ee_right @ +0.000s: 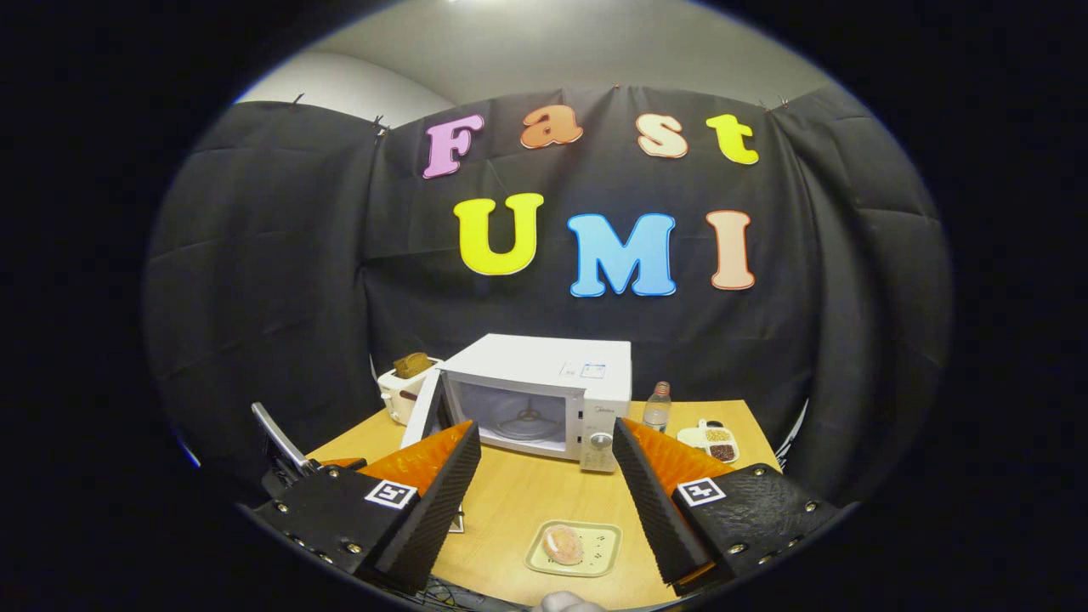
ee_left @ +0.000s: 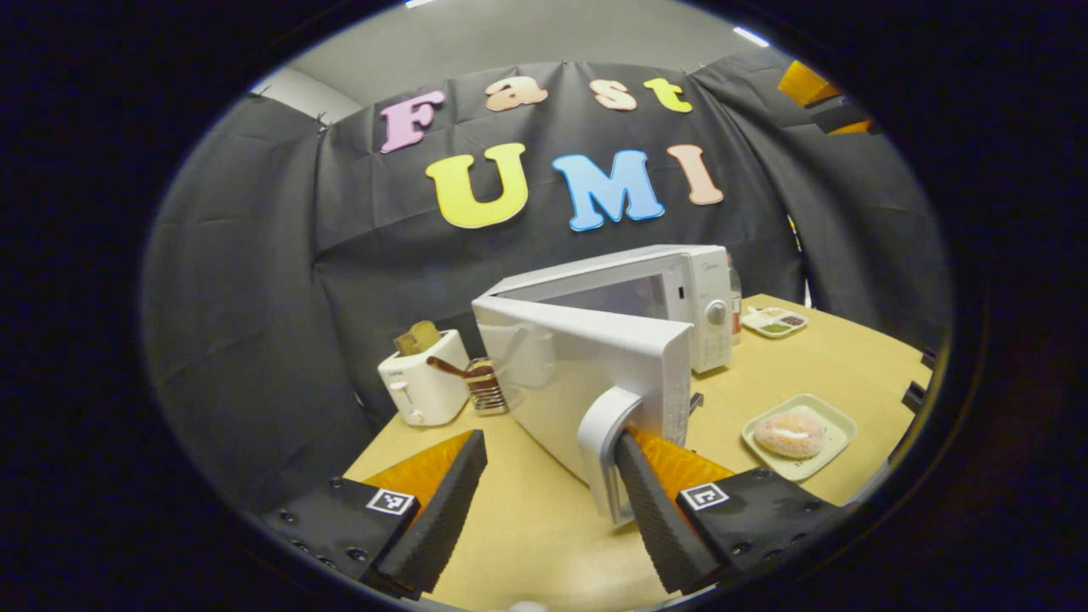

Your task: Open the microwave oven with the left hand, put the food in, and close the microwave oven.

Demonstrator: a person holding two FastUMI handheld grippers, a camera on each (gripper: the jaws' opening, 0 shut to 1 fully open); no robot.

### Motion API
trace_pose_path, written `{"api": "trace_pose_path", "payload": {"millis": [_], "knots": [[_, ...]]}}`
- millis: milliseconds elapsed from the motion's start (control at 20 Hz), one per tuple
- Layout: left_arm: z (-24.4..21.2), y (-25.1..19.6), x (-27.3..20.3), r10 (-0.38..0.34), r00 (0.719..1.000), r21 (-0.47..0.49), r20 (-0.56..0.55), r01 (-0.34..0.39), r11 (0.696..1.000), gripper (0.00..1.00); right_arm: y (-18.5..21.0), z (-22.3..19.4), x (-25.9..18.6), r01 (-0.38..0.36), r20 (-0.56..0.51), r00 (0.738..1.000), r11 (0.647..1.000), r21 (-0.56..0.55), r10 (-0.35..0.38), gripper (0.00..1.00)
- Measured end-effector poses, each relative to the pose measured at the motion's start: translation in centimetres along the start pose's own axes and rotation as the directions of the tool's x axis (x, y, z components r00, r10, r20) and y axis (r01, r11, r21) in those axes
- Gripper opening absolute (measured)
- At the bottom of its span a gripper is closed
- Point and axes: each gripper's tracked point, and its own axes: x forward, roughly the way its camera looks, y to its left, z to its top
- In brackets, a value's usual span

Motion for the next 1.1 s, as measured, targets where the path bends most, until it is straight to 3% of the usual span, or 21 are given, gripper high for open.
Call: {"api": "trace_pose_path", "payload": {"millis": [300,400,650,800,1050,1100], "knots": [[-2.4,5.8,-1.5,0.076,0.995,-0.063,-0.062,-0.080,0.995,0.98,2.2,-2.4,1.8,-0.047,-0.037,0.998,0.999,-0.028,0.045,0.96],[-2.7,6.4,-1.8,0.083,0.994,-0.058,-0.071,-0.087,0.995,1.00,2.9,-3.1,2.2,-0.061,-0.051,0.997,0.998,-0.027,0.059,0.96],[-2.5,8.4,-3.1,0.119,0.991,-0.032,-0.062,-0.121,0.992,0.94,3.6,-4.5,3.2,-0.077,-0.074,0.995,0.996,-0.047,0.073,0.95],[-3.3,11.6,-3.7,0.186,0.980,-0.034,-0.076,-0.189,0.981,1.00,4.1,-5.5,3.7,-0.091,-0.083,0.993,0.995,-0.048,0.087,0.95],[-1.0,13.5,-5.8,0.236,0.971,-0.015,-0.039,-0.236,0.972,1.00,4.0,-7.6,4.9,-0.100,-0.103,0.990,0.994,-0.046,0.094,0.95],[-0.2,13.6,-6.3,0.239,0.971,-0.013,-0.029,-0.239,0.971,0.95,3.7,-8.8,5.1,-0.096,-0.121,0.989,0.994,-0.058,0.089,0.96]]}}
